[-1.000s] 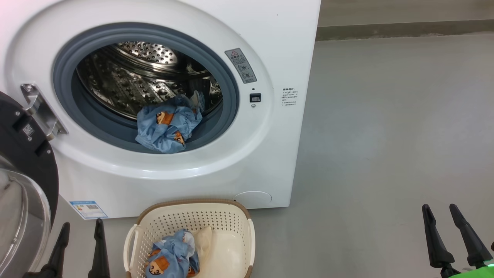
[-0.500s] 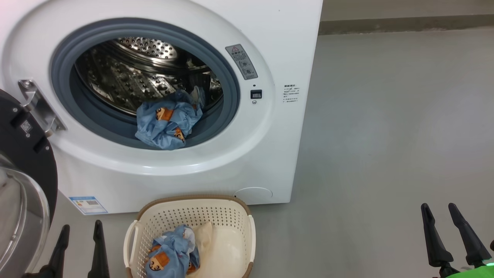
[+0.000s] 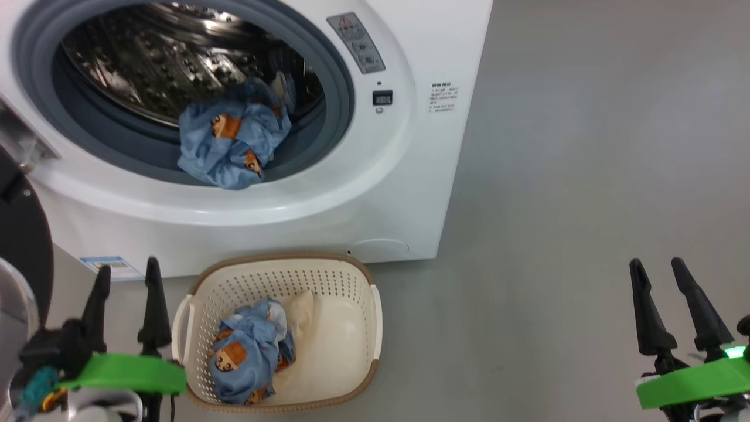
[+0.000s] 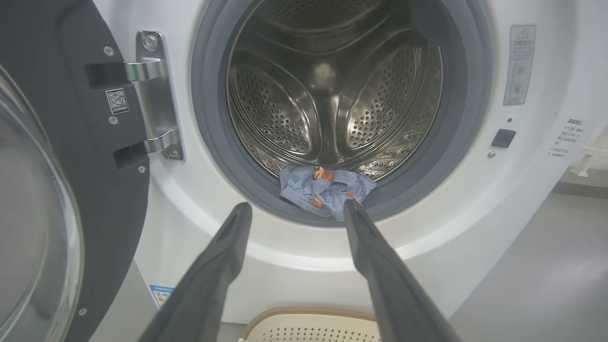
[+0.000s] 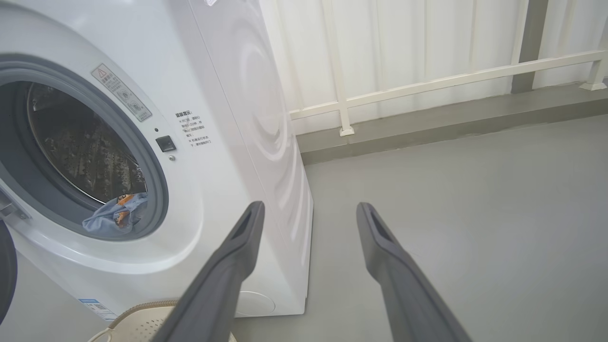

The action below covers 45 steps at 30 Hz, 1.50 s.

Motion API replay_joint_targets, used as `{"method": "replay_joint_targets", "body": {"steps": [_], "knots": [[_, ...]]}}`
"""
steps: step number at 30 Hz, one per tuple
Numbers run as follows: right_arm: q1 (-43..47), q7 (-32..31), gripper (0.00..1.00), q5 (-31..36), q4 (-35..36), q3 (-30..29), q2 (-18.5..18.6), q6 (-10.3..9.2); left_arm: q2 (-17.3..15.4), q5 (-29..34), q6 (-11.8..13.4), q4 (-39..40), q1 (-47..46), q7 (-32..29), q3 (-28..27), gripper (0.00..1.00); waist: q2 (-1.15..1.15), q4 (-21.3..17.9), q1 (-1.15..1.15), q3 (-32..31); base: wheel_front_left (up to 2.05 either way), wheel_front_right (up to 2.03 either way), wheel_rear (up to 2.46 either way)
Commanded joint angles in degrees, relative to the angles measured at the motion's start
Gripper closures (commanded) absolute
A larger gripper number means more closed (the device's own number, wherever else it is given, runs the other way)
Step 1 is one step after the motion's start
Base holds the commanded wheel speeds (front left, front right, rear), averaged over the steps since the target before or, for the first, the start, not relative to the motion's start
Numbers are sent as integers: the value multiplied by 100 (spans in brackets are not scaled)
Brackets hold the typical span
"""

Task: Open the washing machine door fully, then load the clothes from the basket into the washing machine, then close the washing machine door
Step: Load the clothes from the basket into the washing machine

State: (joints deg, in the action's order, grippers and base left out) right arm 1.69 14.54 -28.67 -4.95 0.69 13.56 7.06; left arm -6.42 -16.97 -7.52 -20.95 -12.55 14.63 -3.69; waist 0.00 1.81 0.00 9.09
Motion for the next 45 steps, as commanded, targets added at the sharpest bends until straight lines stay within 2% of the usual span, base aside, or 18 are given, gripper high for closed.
{"method": "replay_joint_targets", "body": {"steps": [1,17,25,35,36,37,38,45], "knots": [[-239,46,0,33,118,135,106,43,-203,-51,3,16,-363,37,-130,0,0,-106,0,441,0,0,0],[-1120,46,0,126,88,465,-27,43,-769,-414,3,-1829,-2630,37,636,0,0,-448,0,1657,0,0,0],[-1305,46,0,132,66,549,-136,43,-1081,-994,3,-2590,-3302,37,1085,0,0,-706,0,1861,0,0,0],[-1335,46,0,129,112,592,-193,43,-1429,-1632,3,-3066,-3783,37,1361,0,0,-911,0,1981,0,0,0],[-1338,46,0,130,121,591,-203,43,-1476,-1657,3,-3082,-3846,37,1427,52,0,-930,0,1994,0,0,0],[-1337,46,0,131,126,588,-210,43,-1496,-1659,3,-3088,-3871,37,1468,72,0,-938,0,2000,0,0,0],[-1335,46,0,132,133,585,-216,43,-1518,-1659,3,-3103,-3895,37,1510,100,0,-945,0,2006,0,0,0],[-1367,46,0,146,175,581,-274,43,-1689,-1693,3,-3086,-4199,37,1728,100,0,-973,0,2112,0,0,0]]}}
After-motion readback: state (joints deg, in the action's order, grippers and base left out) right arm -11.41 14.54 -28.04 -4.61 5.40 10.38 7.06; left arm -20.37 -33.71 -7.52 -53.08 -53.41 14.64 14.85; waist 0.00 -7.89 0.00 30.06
